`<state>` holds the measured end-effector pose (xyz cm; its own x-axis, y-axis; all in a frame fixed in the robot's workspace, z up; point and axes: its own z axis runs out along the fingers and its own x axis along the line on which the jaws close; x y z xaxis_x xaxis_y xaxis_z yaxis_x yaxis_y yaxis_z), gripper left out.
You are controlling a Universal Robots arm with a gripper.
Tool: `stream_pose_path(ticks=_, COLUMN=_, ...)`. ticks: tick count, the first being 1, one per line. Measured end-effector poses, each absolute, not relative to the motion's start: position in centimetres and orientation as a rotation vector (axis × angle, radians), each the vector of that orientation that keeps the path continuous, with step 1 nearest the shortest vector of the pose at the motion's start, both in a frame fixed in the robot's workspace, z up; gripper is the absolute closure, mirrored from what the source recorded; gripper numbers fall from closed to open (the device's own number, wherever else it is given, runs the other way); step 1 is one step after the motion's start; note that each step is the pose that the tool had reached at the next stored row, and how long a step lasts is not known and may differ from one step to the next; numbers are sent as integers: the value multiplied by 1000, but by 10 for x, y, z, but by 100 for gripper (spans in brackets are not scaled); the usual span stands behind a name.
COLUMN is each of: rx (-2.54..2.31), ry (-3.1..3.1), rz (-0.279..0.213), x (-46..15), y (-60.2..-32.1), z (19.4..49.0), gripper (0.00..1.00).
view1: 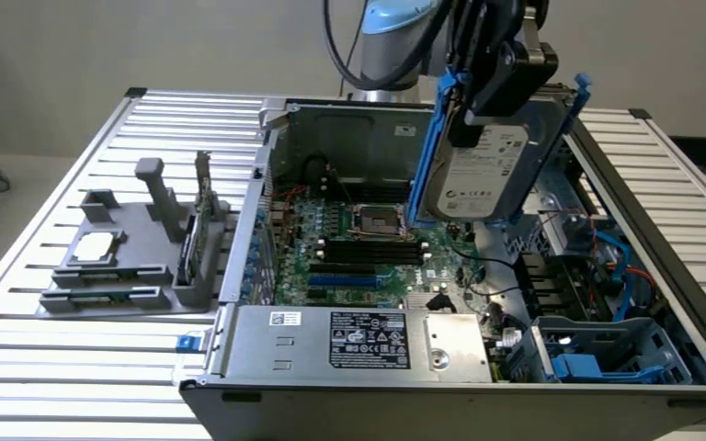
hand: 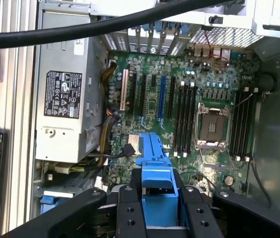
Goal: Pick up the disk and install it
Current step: 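Pick up the disk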
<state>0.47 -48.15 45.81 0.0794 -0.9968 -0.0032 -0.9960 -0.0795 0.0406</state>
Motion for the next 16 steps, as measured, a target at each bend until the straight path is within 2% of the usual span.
stream_pose_path(ticks=16, rx=2295, ry=-2119, rz=-59, x=27, y=-509, z=458, gripper=67)
